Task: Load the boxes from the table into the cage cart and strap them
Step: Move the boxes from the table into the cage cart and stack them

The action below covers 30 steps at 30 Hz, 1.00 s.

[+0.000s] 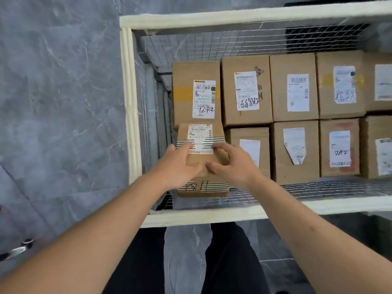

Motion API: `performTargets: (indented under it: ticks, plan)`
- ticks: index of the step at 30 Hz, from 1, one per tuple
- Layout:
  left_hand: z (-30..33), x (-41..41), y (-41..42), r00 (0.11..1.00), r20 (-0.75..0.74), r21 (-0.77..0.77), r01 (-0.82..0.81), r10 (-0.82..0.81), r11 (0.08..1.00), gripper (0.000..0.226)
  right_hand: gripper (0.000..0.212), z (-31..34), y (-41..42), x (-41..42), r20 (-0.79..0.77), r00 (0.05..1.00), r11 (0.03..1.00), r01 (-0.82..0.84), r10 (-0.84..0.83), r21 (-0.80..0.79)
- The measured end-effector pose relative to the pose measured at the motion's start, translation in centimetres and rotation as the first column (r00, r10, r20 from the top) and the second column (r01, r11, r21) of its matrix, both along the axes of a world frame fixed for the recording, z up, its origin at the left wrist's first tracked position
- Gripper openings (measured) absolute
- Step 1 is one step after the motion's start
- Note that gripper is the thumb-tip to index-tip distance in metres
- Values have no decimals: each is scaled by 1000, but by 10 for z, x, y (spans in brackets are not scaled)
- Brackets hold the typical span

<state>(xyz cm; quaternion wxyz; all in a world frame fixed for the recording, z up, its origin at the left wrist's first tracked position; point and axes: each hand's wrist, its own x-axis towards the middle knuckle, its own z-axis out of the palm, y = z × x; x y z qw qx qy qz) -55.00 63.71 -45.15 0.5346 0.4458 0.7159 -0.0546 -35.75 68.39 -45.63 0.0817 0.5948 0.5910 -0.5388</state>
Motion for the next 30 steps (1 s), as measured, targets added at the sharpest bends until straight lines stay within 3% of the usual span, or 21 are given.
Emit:
performTargets:
  ticks: [3, 6, 11, 19, 22, 25, 27, 30]
  plan:
    - [-15, 3, -11, 1000, 29, -13, -4, 5, 1000, 75, 62, -16, -8, 6, 47, 997, 998, -61, 61, -7]
    - [-32, 9, -21, 1000, 24, -26, 7, -6, 1000, 95, 72, -33, -14, 10, 86, 989, 992, -120, 122, -29]
    - [-60, 22, -17, 994, -95, -51, 40, -44, 998, 126, 91, -56, -18, 4, 150, 951, 962, -260, 270, -86]
    - [-114, 33, -18, 987, -156, -42, 23, -29, 999, 131, 88, -99, -17, 1, 184, 897, 907, -361, 401, -219]
    - [-127, 35, -22, 980, -164, -10, 114, -114, 993, 132, 83, -105, -17, -3, 231, 853, 881, -426, 467, -207]
    - [-134, 33, -25, 941, -262, 80, 243, -215, 967, 130, 73, -102, -18, -9, 343, 776, 836, -545, 530, -60]
    - [-135, 31, -22, 884, -342, 177, 393, -319, 902, 122, 69, -99, -19, -12, 376, 722, 767, -640, 581, 46]
    - [-135, 32, -16, 810, -372, 212, 550, -454, 808, 108, 75, -101, -19, -15, 364, 646, 683, -729, 671, 36]
